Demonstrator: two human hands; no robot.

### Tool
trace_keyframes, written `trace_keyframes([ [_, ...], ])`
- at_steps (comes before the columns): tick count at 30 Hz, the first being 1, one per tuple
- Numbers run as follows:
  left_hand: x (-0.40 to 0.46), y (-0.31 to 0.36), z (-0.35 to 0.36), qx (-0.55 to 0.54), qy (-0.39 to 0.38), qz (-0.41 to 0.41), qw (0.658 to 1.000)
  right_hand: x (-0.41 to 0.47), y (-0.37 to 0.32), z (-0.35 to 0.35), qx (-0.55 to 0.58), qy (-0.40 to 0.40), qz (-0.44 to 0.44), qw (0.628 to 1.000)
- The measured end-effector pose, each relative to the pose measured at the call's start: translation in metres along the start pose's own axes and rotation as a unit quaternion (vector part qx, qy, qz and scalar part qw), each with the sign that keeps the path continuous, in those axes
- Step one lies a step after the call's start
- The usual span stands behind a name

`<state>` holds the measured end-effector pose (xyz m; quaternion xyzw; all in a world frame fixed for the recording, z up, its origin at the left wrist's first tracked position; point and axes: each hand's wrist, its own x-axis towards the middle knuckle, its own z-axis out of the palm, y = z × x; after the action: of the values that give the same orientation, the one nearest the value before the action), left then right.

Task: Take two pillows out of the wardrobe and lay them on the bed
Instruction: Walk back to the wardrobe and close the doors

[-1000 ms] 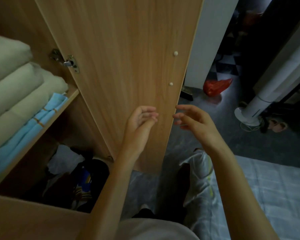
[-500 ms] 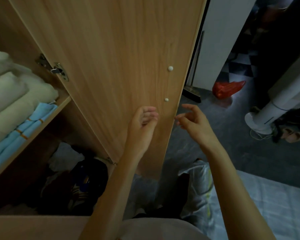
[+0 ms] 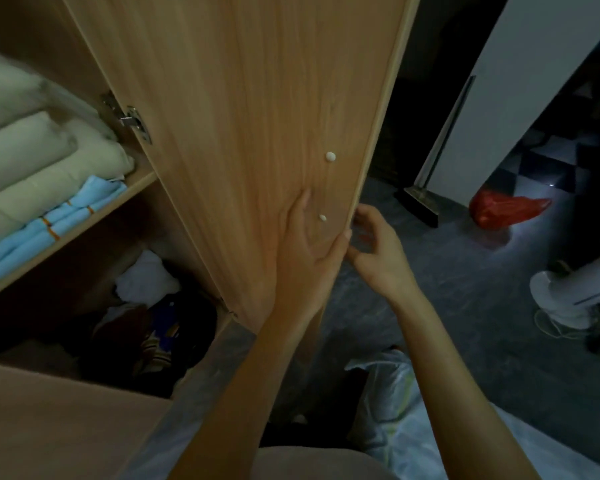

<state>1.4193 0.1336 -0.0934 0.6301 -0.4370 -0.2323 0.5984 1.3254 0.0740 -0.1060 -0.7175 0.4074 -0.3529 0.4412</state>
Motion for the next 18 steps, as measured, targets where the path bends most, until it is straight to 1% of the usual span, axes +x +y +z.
trace_keyframes([
  [2, 0.001, 0.001, 0.006, 0.026, 0.01, -0.002, 1.0, 0.0, 0.0, -0.004, 0.04, -0.024, -0.005, 0.999],
  [6, 0.001, 0.0, 0.018, 0.069, 0.055, 0.002, 0.996, 0.001, 0.003, -0.012, 0.07, -0.052, -0.021, 0.996],
  [11, -0.017, -0.004, 0.023, 0.116, 0.15, 0.006, 0.982, -0.007, 0.004, -0.007, 0.083, -0.099, -0.052, 0.99],
  [14, -0.029, -0.01, 0.013, 0.121, 0.193, -0.004, 0.974, -0.014, 0.002, 0.002, 0.096, -0.136, -0.071, 0.984],
  [18, -0.045, -0.007, -0.011, 0.099, 0.228, 0.01, 0.968, -0.023, -0.002, 0.02, 0.105, -0.183, -0.096, 0.973],
])
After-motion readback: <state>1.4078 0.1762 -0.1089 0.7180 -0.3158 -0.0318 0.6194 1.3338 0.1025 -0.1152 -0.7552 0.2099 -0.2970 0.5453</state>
